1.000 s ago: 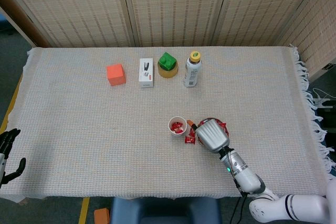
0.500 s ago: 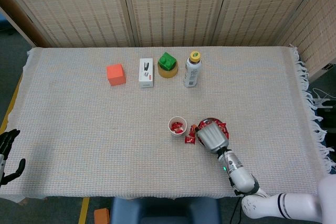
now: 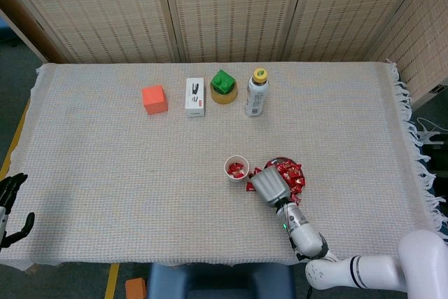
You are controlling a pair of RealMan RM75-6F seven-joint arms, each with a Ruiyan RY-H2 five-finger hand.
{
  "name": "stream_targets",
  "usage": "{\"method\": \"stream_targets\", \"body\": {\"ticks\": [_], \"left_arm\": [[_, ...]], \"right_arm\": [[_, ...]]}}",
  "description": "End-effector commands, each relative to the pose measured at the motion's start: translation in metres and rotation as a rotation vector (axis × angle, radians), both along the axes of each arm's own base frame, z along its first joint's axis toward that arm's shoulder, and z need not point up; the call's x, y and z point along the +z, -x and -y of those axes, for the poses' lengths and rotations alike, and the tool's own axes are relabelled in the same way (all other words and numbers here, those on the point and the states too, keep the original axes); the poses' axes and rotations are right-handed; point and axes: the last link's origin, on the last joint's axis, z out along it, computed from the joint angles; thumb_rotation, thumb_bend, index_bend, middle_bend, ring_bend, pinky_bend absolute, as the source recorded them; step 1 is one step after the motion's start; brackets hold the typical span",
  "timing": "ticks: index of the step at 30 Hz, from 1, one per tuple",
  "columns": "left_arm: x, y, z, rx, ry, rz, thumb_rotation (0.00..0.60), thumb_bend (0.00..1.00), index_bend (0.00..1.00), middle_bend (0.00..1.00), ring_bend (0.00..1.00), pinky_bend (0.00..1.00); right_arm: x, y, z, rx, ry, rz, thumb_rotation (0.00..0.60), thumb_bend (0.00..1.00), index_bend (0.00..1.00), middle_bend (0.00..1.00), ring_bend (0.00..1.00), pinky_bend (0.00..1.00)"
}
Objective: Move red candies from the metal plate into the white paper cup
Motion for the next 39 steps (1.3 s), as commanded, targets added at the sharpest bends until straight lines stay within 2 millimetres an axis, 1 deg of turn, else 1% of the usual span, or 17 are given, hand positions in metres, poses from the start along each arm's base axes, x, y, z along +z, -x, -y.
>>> {"method": "stream_targets", "body": {"ticks": [1, 13, 21, 25, 29, 36, 39], "left_arm": [[0.0, 0.0, 0.0, -0.001, 0.001, -0.003, 0.6, 0.47, 0.0, 0.04, 0.0, 0.22], [0.0, 0.0, 0.0, -0.003, -0.003, -0.005, 0.6, 0.47, 0.0, 0.04, 0.0, 0.22], [0.001, 0.0, 0.0, -0.007, -0.004, -0.003, 0.6, 0.47, 0.0, 0.04, 0.0, 0.22], [0.001, 0.0, 0.0, -0.01, -0.003, -0.005, 0.6, 0.47, 0.0, 0.04, 0.0, 0.22], [0.001, 0.0, 0.0, -0.011, -0.003, -0.007, 0.6, 0.48, 0.0, 0.04, 0.0, 0.22], [0.0, 0.0, 0.001, -0.01, -0.006, -0.011, 0.6, 0.48, 0.0, 0.04, 0.0, 0.22], [0.001, 0.0, 0.001, -0.009, -0.01, -0.011, 0.6, 0.48, 0.0, 0.04, 0.0, 0.22]], "right_arm": [[-0.006, 0.001, 0.0, 0.002, 0.0, -0.003, 0.6, 0.28, 0.37, 0.8, 0.84, 1.0], [-0.014, 0.001, -0.002, 0.003, -0.016, 0.002, 0.6, 0.28, 0.36, 0.8, 0.84, 1.0], [-0.019, 0.002, -0.001, 0.008, -0.004, -0.012, 0.6, 0.28, 0.45, 0.81, 0.85, 1.0], [-0.02, 0.002, -0.001, 0.008, 0.002, -0.018, 0.6, 0.28, 0.48, 0.81, 0.85, 1.0], [-0.018, 0.002, -0.001, 0.014, 0.009, -0.019, 0.6, 0.29, 0.49, 0.81, 0.85, 1.0], [-0.013, 0.005, -0.002, 0.015, 0.019, -0.027, 0.6, 0.37, 0.52, 0.81, 0.85, 1.0], [-0.007, 0.004, -0.003, 0.026, 0.025, -0.008, 0.6, 0.37, 0.52, 0.81, 0.85, 1.0]]}}
